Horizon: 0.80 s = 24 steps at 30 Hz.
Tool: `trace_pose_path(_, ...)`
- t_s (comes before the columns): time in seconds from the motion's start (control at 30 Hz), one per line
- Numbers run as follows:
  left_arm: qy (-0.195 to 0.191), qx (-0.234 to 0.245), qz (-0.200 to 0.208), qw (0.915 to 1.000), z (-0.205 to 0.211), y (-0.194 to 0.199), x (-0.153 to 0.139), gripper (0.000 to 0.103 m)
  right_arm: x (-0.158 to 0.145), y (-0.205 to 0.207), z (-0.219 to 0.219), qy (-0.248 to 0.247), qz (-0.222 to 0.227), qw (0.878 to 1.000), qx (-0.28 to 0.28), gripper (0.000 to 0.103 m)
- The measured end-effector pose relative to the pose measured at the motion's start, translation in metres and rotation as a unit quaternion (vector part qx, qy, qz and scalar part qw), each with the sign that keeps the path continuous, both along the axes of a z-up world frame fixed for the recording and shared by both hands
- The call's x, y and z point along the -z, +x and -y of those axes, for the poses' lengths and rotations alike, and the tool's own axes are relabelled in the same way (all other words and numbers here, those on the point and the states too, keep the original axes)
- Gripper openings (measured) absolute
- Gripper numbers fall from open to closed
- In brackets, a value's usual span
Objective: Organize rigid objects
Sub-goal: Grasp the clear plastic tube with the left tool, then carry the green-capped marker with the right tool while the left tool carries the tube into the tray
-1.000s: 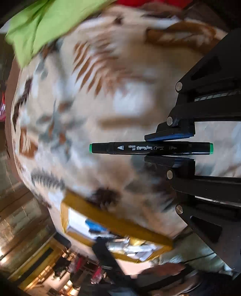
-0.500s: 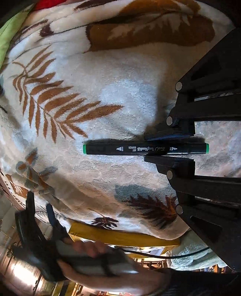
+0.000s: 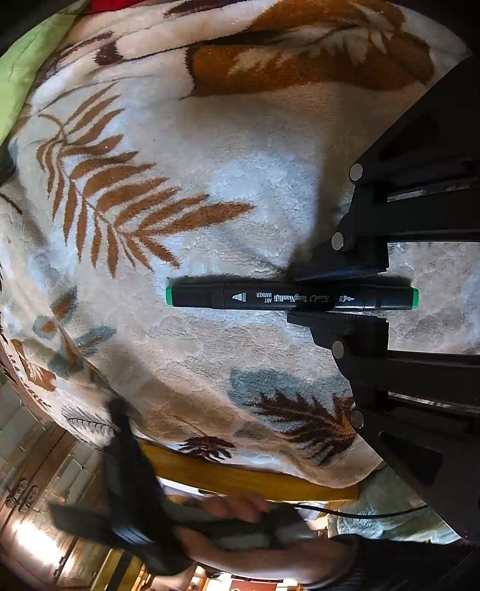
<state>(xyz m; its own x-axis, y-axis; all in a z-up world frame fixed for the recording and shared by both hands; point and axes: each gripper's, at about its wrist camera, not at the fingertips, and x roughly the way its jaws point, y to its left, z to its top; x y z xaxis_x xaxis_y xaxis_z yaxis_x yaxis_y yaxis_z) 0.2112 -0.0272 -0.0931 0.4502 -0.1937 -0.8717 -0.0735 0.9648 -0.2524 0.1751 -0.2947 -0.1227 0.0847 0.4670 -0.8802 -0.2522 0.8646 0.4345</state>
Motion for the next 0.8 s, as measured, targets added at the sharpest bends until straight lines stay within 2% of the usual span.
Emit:
trace_pose_path(0.1, -0.034, 0.007, -0.005, 0.9994, -0.006, -0.044, -0.009, 0.007, -0.001, -0.002, -0.004, -0.004, 0.007, 1.000, -0.003, 0.015)
trace_pose_path(0.13, -0.030, 0.011, -0.007, 0.9995, -0.004, -0.057, -0.010, 0.007, -0.002, -0.003, -0.006, -0.007, 0.009, 1.000, -0.005, 0.015)
trace_pose_path(0.23, -0.043, 0.031, -0.048, 0.9974, 0.002, -0.095, 0.004, 0.008, -0.002, -0.004, -0.008, -0.008, 0.011, 1.000, -0.006, 0.015)
trace_pose_path(0.3, -0.033, 0.039, -0.067, 0.9964, 0.006, -0.106, 0.016, 0.008, -0.002, -0.004, -0.010, -0.013, 0.017, 1.000, -0.008, 0.015)
trace_pose_path(0.4, -0.046, 0.034, -0.056, 0.9968, 0.003, -0.102, 0.014, 0.009, -0.002, -0.006, -0.017, -0.026, 0.030, 0.999, -0.018, 0.015)
trace_pose_path(0.47, -0.026, 0.039, -0.051, 0.9976, 0.006, -0.092, 0.009, 0.016, -0.002, -0.006, -0.021, -0.030, 0.040, 0.999, -0.021, 0.016)
trace_pose_path(0.53, -0.020, 0.049, -0.051, 0.9973, 0.012, -0.084, 0.004, 0.044, 0.000, -0.007, -0.021, -0.028, 0.041, 0.999, -0.019, 0.016)
trace_pose_path(0.57, -0.020, 0.054, -0.054, 0.9969, 0.015, -0.079, 0.004, 0.048, 0.001, -0.005, -0.023, -0.030, 0.042, 0.998, -0.020, 0.016)
trace_pose_path(0.67, 0.020, 0.061, -0.059, 0.9962, 0.028, -0.063, 0.014, 0.044, 0.001, -0.007, -0.028, -0.038, 0.054, 0.997, -0.029, 0.016)
trace_pose_path(0.7, 0.039, 0.060, -0.052, 0.9961, 0.030, -0.063, 0.015, 0.024, 0.001, -0.008, -0.030, -0.042, 0.064, 0.997, -0.034, 0.016)
trace_pose_path(0.73, 0.049, 0.054, -0.049, 0.9962, 0.028, -0.064, 0.017, 0.010, 0.002, -0.010, -0.031, -0.044, 0.071, 0.996, -0.037, 0.016)
trace_pose_path(0.8, 0.004, 0.033, -0.033, 0.9989, 0.010, -0.072, 0.017, 0.006, 0.002, -0.011, -0.035, -0.052, 0.083, 0.994, -0.042, 0.016)
